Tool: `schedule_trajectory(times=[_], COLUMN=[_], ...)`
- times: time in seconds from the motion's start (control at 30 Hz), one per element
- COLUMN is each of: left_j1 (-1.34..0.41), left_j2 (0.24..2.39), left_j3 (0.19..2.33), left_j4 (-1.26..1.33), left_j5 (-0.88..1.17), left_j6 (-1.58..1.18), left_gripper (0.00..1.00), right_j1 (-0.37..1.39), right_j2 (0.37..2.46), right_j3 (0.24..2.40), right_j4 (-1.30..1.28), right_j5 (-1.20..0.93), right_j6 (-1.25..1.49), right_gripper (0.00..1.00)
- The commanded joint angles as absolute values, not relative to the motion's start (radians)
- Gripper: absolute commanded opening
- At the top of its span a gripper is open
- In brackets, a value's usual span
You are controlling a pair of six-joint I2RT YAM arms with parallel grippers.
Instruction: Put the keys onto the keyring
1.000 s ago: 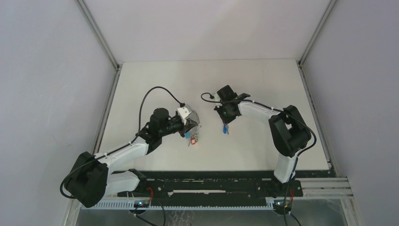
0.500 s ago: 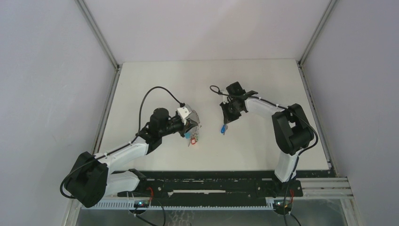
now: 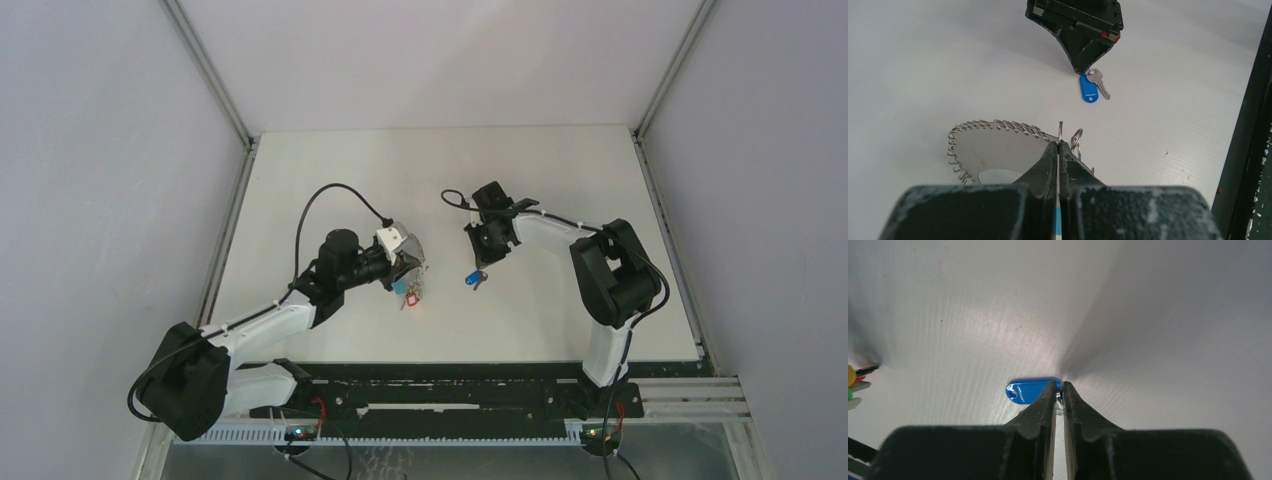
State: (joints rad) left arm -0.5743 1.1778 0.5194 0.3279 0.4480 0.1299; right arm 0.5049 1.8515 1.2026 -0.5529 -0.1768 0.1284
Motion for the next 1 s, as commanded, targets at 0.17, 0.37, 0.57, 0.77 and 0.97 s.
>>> schedule_trajectory(times=[0.17,0.37,0.57,0.77,0.97], left_j1=[-0.571,-0.571,-0.571,-0.571,-0.571], left_j2=[1.167,1.166,1.160,1.160,1.162], left_j3=[0.511,0.513,0.510,0.509,0.510], left_j4=[0.396,0.396,0.396,0.396,0.396], left_j5=[0.463,0.463,0.463,0.463,0.463], left_j6=[0.117,0.115,0.116,0.116,0.115], left_gripper=[0.00,0.00,0.00,0.00,0.00], right_j1=[0.549,0.548,0.517,0.512,0.504], right_j2=[1.825,1.795,1.801,1.813,1.825], right_j3=[1.229,1.229,1.229,1.229,1.229], right_j4=[-0.567,-0.582,-0.572,-0.560,-0.568], right_j5=[-0.050,-0.068,-0.125,-0.161,-0.180], right_j6=[0.137,0.129,0.144,0.150,0.157], right_gripper=[0.21,0.23,0.23,0.20,0.17])
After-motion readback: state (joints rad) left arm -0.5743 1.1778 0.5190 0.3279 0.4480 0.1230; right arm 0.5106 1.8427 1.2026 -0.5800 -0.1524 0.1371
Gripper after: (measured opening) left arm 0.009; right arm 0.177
